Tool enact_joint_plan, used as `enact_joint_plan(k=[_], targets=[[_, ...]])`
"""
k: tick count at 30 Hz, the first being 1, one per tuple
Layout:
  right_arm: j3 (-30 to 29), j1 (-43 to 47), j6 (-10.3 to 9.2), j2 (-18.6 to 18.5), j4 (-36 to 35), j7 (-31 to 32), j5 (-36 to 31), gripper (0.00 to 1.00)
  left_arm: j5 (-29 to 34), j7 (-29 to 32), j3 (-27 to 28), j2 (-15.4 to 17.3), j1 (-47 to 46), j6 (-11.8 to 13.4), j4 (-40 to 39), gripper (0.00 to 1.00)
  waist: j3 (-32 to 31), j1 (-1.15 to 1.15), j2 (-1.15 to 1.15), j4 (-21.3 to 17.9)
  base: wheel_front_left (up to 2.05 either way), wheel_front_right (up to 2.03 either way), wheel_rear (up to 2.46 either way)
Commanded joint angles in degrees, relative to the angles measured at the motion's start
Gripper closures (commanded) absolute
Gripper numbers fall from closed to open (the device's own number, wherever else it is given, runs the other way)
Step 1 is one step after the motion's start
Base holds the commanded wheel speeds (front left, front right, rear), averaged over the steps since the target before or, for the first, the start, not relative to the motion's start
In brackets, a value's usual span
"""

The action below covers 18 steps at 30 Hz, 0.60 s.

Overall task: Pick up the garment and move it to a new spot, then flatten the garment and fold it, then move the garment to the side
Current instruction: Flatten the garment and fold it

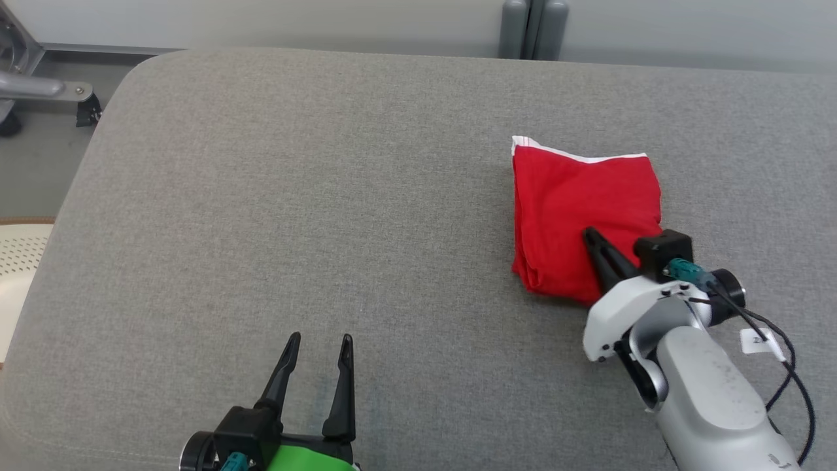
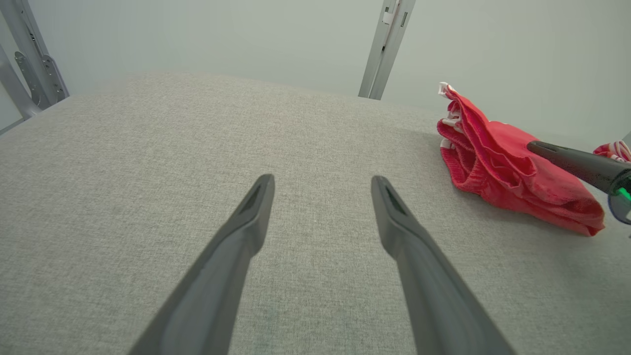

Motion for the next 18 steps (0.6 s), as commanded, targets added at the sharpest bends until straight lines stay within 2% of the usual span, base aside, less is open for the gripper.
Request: enact_joint_plan(k=[1, 6, 11, 15, 18], targets=[[0.9, -1.0, -0.11, 0.4, 1.6, -0.3, -0.5, 1.0, -0.2, -0.1, 0.0, 0.1, -1.2, 0.2, 0.0, 0.0, 0.4, 0.0, 0.0, 0.7, 0.0, 0.0, 0.0], [5.7, -2.8, -0.11, 2.6, 7.4, -1.8, -0.5, 1.0, -0.7, -0.1, -0.2, 0.1, -0.7, 0.6, 0.4, 0.0, -0.6, 0.0, 0.0, 1.9, 0.0, 0.0, 0.0], [11.4, -1.5, -0.11, 3.6, 10.4, -3.4, 1.3, 1.0, -0.8, -0.1, 0.7, 0.1, 1.5, 1.1, 0.7, 0.0, -3.2, 0.0, 0.0, 1.0, 0.0, 0.0, 0.0], [13.8, 0.5, -0.11, 3.8, 9.1, -5.6, 3.7, 1.0, -0.4, -0.1, 1.9, 0.1, 3.0, 1.3, 0.6, 0.0, -5.5, 0.0, 0.0, -0.9, 0.0, 0.0, 0.0], [12.6, 3.2, -0.11, 3.7, 6.5, -7.2, 5.2, 1.0, 0.4, -0.1, 3.0, 0.1, 4.4, 0.9, 0.6, 0.0, -7.6, 0.0, 0.0, -2.5, 0.0, 0.0, 0.0]])
